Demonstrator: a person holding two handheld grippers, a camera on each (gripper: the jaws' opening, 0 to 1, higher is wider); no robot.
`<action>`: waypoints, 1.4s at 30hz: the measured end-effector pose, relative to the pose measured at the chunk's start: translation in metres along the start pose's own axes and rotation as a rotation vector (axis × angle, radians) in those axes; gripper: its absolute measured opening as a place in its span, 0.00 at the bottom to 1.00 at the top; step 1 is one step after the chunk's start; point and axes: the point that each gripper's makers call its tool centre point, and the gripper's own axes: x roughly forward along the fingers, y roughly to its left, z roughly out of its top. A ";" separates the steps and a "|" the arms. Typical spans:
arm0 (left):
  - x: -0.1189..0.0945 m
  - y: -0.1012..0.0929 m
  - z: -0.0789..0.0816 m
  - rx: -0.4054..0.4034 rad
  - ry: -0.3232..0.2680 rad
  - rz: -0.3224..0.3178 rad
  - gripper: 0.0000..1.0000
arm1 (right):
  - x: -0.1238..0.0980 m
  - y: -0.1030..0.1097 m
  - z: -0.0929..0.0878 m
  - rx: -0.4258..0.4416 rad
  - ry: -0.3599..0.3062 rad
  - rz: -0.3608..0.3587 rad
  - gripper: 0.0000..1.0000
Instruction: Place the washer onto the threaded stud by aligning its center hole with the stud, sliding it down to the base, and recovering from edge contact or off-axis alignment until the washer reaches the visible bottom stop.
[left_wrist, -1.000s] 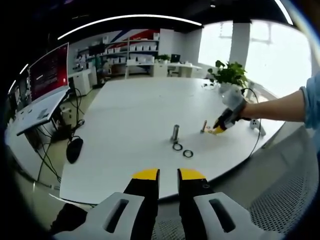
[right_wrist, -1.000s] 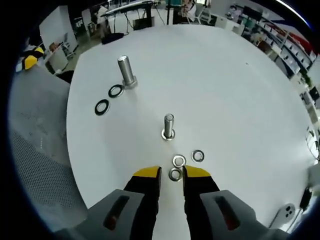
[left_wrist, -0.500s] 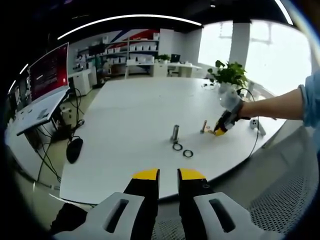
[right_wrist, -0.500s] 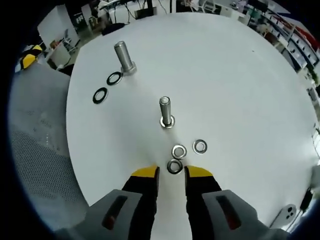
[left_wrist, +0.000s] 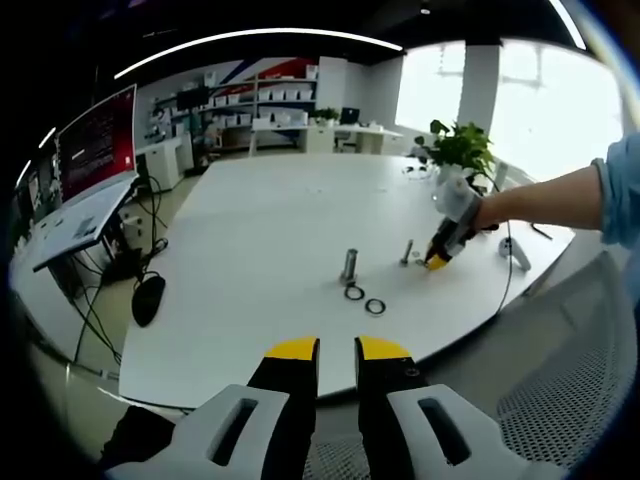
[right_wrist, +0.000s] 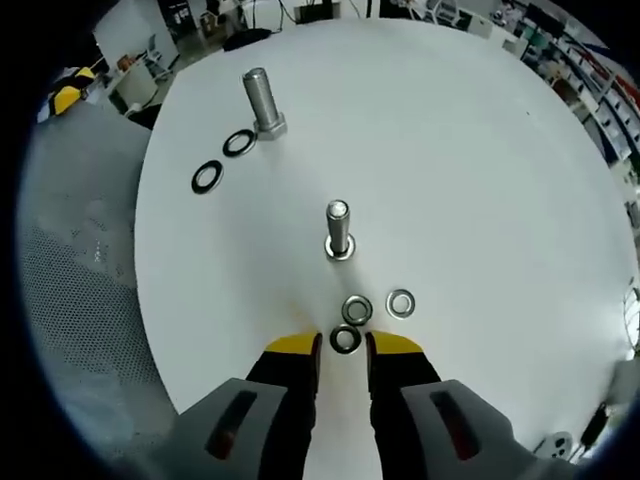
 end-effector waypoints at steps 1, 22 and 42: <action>0.000 0.000 0.000 0.000 0.000 0.000 0.12 | 0.000 0.000 0.001 -0.004 0.004 -0.003 0.20; 0.000 0.000 0.001 -0.004 -0.005 0.003 0.12 | -0.005 0.005 0.001 -0.072 -0.012 0.028 0.19; 0.000 0.000 0.001 -0.006 -0.009 0.003 0.12 | -0.004 0.002 0.001 -0.119 0.049 0.039 0.19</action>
